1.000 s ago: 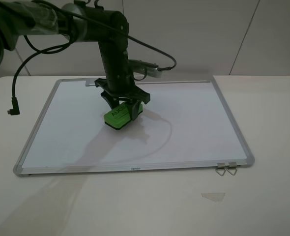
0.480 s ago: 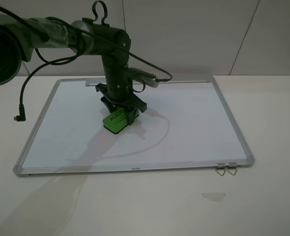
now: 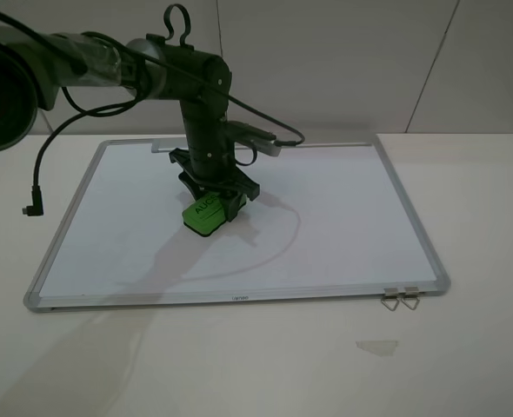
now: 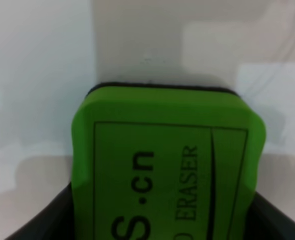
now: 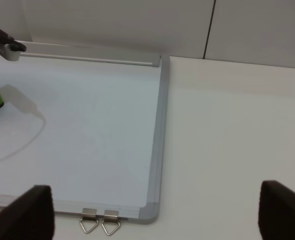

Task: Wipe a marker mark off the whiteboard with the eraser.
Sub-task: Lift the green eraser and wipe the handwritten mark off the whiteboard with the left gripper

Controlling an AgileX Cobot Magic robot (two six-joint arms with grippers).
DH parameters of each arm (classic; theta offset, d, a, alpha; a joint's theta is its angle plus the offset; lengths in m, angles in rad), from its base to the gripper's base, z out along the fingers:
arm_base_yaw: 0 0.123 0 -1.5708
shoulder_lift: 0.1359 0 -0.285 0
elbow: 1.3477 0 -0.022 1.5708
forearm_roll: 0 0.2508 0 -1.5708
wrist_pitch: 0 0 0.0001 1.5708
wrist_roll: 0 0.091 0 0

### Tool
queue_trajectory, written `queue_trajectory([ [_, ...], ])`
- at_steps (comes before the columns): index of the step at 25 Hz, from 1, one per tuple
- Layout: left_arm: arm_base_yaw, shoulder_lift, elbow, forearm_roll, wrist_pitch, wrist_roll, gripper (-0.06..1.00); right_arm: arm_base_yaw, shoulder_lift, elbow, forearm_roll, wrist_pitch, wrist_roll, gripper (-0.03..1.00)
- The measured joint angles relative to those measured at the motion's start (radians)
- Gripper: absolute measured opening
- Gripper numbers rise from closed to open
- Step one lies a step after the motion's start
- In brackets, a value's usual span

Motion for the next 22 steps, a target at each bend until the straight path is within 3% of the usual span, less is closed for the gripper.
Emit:
queue_trajectory([
  [6, 0.025, -0.003, 0.011, -0.002, -0.010, -0.005, 0.60, 0.000, 0.000, 0.000, 0.000, 0.000, 0.000, 0.82],
  [17, 0.196, -0.006, 0.011, 0.077, 0.001, -0.073, 0.60, 0.000, 0.000, 0.000, 0.000, 0.000, 0.000, 0.82],
  [22, 0.221, -0.006, 0.011, 0.093, 0.003, -0.083, 0.60, 0.000, 0.000, 0.000, 0.000, 0.000, 0.000, 0.82],
])
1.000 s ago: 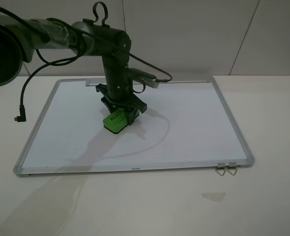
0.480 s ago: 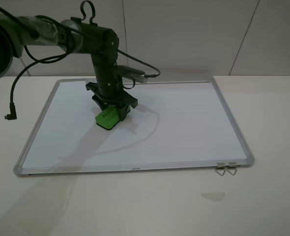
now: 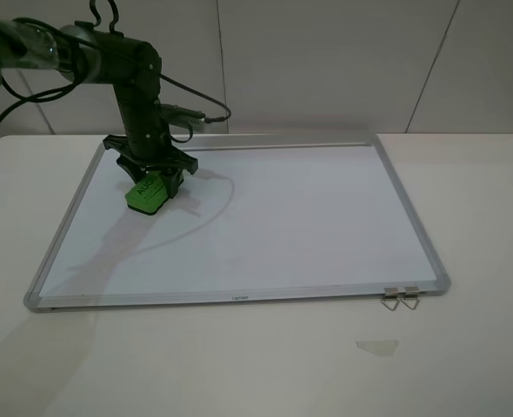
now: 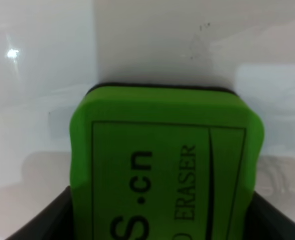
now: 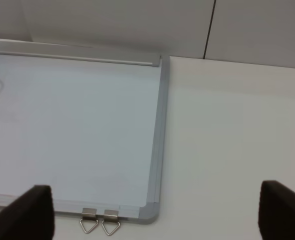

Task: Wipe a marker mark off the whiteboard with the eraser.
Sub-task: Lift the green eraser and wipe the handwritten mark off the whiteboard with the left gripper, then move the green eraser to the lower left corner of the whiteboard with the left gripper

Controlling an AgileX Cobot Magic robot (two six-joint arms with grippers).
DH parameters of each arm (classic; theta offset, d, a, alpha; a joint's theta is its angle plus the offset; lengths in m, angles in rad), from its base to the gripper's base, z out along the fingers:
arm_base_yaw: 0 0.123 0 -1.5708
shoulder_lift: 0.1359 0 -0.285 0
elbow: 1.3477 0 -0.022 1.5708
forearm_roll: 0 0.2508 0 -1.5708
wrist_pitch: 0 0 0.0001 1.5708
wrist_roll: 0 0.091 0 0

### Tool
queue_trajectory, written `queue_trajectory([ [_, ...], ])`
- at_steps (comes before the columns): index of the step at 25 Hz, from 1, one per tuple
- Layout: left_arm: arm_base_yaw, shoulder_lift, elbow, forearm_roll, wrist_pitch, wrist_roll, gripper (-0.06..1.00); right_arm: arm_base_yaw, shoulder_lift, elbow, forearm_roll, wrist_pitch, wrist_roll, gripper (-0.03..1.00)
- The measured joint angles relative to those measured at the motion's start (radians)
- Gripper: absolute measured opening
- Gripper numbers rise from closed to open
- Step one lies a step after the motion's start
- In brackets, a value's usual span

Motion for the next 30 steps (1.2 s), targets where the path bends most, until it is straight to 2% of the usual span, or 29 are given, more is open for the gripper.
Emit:
queue_trajectory([
  [5, -0.033, 0.000, 0.000, -0.051, 0.000, 0.034, 0.60, 0.000, 0.000, 0.000, 0.000, 0.000, 0.000, 0.82],
  [15, -0.265, 0.000, 0.002, -0.085, 0.001, 0.086, 0.60, 0.000, 0.000, 0.000, 0.000, 0.000, 0.000, 0.82],
  [18, -0.310, 0.000, 0.002, -0.085, -0.008, 0.098, 0.60, 0.000, 0.000, 0.000, 0.000, 0.000, 0.000, 0.82],
  [25, -0.302, -0.009, 0.004, -0.085, -0.011, 0.028, 0.60, 0.000, 0.000, 0.000, 0.000, 0.000, 0.000, 0.82],
  [30, -0.228, -0.062, 0.022, -0.094, 0.049, -0.045, 0.60, 0.000, 0.000, 0.000, 0.000, 0.000, 0.000, 0.82],
])
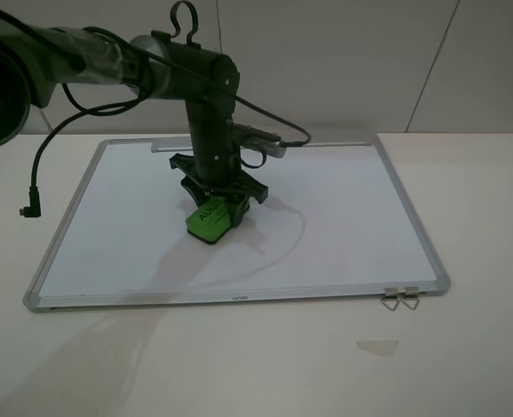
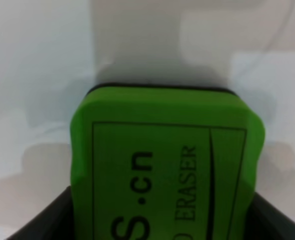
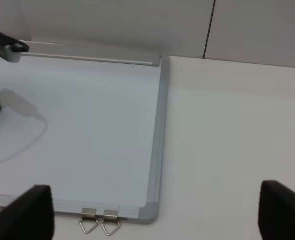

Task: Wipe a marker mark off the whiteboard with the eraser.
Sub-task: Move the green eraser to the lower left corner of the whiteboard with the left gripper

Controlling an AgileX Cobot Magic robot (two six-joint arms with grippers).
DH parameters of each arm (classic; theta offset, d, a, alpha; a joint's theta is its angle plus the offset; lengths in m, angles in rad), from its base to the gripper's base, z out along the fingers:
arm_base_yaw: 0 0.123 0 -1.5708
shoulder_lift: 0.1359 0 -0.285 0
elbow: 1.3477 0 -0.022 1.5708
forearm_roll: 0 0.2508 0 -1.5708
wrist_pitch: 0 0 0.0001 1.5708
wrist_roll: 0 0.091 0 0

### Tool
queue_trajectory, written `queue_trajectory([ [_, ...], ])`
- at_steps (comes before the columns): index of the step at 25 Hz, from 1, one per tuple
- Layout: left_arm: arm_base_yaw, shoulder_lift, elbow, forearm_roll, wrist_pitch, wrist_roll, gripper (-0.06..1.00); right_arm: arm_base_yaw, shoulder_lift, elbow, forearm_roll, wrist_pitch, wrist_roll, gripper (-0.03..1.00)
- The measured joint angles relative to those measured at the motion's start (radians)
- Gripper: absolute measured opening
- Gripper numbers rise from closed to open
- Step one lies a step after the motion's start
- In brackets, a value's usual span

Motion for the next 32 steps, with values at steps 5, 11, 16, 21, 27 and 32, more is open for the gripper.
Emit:
queue_trajectory([
  [5, 0.124, -0.136, 0.013, 0.008, 0.078, -0.077, 0.60, 0.000, 0.000, 0.000, 0.000, 0.000, 0.000, 0.82],
  [11, 0.208, -0.293, 0.237, 0.091, 0.016, -0.276, 0.60, 0.000, 0.000, 0.000, 0.000, 0.000, 0.000, 0.82],
  [16, 0.238, -0.416, 0.490, 0.139, -0.097, -0.404, 0.60, 0.000, 0.000, 0.000, 0.000, 0.000, 0.000, 0.82],
  [21, 0.239, -0.500, 0.713, 0.135, -0.229, -0.462, 0.60, 0.000, 0.000, 0.000, 0.000, 0.000, 0.000, 0.82],
  [27, 0.239, -0.521, 0.901, 0.146, -0.348, -0.480, 0.60, 0.000, 0.000, 0.000, 0.000, 0.000, 0.000, 0.82],
  [32, 0.244, -0.523, 0.974, 0.201, -0.392, -0.481, 0.60, 0.000, 0.000, 0.000, 0.000, 0.000, 0.000, 0.82],
])
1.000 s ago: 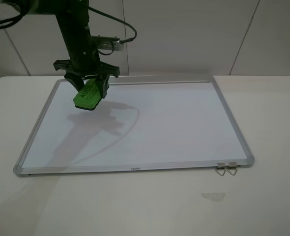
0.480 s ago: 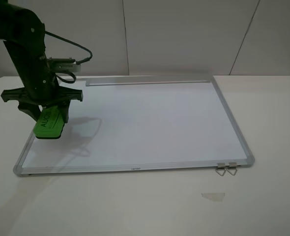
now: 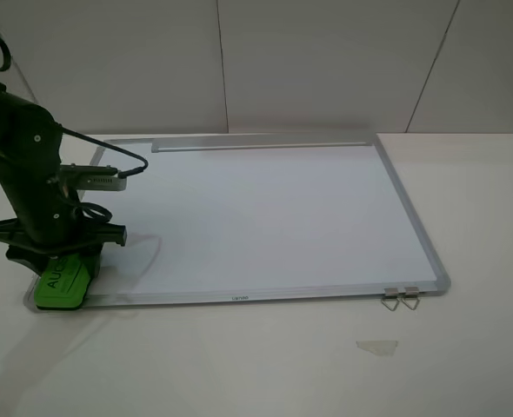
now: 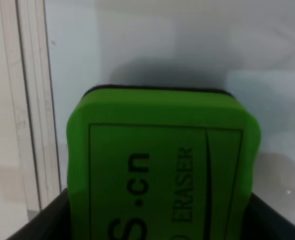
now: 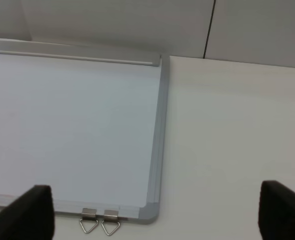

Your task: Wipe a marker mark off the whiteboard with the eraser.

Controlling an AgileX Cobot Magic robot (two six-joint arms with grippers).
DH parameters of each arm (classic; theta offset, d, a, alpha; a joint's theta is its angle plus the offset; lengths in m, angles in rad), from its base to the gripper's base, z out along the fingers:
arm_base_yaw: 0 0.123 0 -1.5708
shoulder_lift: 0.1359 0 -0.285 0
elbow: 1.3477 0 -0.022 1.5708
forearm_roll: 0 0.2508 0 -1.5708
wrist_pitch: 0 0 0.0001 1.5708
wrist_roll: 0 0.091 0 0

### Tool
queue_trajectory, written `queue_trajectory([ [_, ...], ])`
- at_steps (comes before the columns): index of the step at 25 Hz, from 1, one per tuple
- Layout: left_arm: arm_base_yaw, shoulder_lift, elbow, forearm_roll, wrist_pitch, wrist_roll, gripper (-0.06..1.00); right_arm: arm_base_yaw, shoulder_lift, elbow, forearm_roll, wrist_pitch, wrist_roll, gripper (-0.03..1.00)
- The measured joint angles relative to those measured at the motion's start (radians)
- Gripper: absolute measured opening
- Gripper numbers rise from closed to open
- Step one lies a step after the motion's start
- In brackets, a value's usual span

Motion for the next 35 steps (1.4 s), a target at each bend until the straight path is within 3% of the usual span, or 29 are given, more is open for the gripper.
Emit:
queue_trajectory([
  [9, 0.098, 0.000, 0.013, 0.013, -0.039, 0.012, 0.60, 0.000, 0.000, 0.000, 0.000, 0.000, 0.000, 0.82],
  [13, 0.101, 0.000, 0.013, 0.010, -0.078, 0.062, 0.60, 0.000, 0.000, 0.000, 0.000, 0.000, 0.000, 0.82],
  [27, 0.101, -0.036, 0.014, 0.009, -0.083, 0.081, 0.68, 0.000, 0.000, 0.000, 0.000, 0.000, 0.000, 0.82],
  [30, 0.101, -0.103, -0.004, 0.009, -0.034, 0.104, 0.69, 0.000, 0.000, 0.000, 0.000, 0.000, 0.000, 0.82],
  [35, 0.101, -0.257, -0.087, 0.011, 0.176, 0.156, 0.69, 0.000, 0.000, 0.000, 0.000, 0.000, 0.000, 0.82],
])
